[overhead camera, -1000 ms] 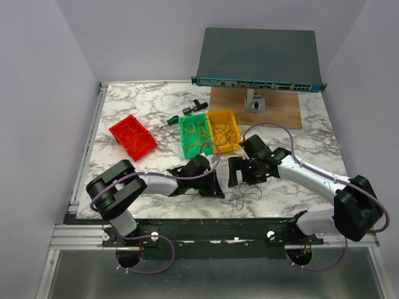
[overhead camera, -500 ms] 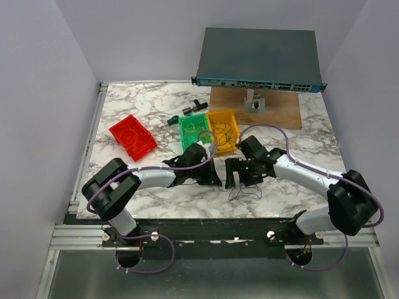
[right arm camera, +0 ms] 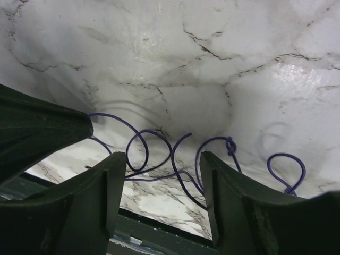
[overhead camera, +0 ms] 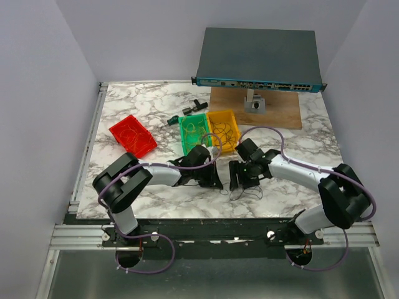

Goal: Untangle the cables
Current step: Pick up the cable at the center of the board.

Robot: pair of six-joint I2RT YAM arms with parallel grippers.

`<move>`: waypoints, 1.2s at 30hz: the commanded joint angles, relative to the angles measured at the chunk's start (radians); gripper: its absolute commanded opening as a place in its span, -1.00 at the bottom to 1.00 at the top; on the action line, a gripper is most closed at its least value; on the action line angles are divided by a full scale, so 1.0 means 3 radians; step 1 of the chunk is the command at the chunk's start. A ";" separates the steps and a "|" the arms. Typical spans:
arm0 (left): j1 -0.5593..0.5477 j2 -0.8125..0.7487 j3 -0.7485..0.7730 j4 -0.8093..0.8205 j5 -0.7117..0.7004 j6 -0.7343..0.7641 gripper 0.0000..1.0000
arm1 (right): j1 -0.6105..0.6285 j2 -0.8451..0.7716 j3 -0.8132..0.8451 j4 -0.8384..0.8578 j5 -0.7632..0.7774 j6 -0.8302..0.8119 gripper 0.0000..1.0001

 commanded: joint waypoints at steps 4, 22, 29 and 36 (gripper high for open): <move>-0.0055 0.0061 0.0103 0.0187 0.0064 -0.0047 -1.00 | 0.0124 0.0101 -0.0058 0.0070 0.0068 0.0075 0.10; 0.0537 -0.1612 -0.0640 -0.0245 0.0096 0.0156 0.54 | 0.0150 -0.0483 0.0425 -0.0025 0.0363 0.0218 -0.99; 0.0903 -0.2704 -0.0938 -0.0861 -0.0132 0.0371 0.62 | 0.0142 -0.0554 0.0857 0.0516 0.0727 0.0392 -0.99; 0.0950 -0.3334 -0.1063 -0.1192 -0.0493 0.0533 0.61 | 0.0110 -0.0279 0.1206 0.1438 0.0533 0.0616 -0.99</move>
